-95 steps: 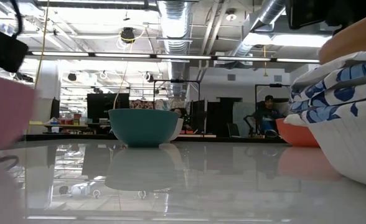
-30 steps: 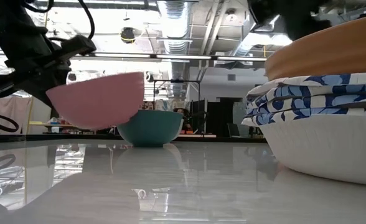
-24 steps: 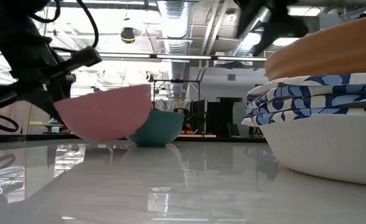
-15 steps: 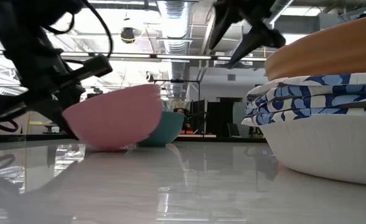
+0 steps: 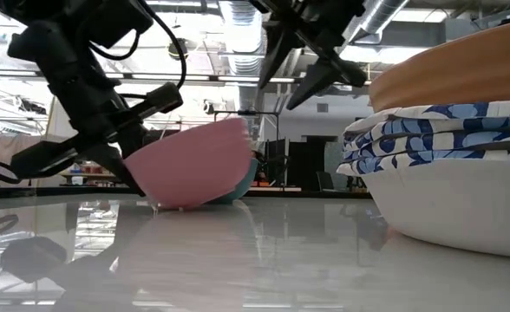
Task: Nest bowls inside each other
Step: Stack the pink bowl on top of the light orange bowl
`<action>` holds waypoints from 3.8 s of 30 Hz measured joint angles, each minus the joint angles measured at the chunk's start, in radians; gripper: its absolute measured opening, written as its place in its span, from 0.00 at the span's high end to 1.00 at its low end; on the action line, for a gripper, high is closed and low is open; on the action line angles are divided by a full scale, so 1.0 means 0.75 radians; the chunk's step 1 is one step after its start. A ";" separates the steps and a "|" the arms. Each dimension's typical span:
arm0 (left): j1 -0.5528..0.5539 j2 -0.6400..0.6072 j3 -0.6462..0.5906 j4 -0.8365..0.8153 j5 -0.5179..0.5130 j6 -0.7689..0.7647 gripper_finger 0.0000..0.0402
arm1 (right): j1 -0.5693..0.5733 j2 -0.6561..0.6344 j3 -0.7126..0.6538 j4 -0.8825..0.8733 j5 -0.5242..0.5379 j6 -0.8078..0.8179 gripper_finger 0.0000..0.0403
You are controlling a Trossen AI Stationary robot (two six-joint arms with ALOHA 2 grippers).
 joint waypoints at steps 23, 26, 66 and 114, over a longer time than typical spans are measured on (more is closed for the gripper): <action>0.056 0.001 0.186 -0.202 -0.086 0.313 1.00 | -0.060 0.328 0.369 -0.328 -0.059 -0.197 0.34; 0.056 0.001 0.220 -0.228 -0.112 0.354 1.00 | -0.064 0.328 0.368 -0.395 -0.032 -0.196 0.34; 0.066 -0.079 0.269 -0.209 -0.178 0.730 0.36 | -0.083 0.327 0.367 -0.490 -0.091 -0.279 0.99; -0.031 -0.650 0.270 -0.517 -0.247 1.001 0.30 | 0.211 -0.835 -0.544 -0.532 -0.214 0.351 0.99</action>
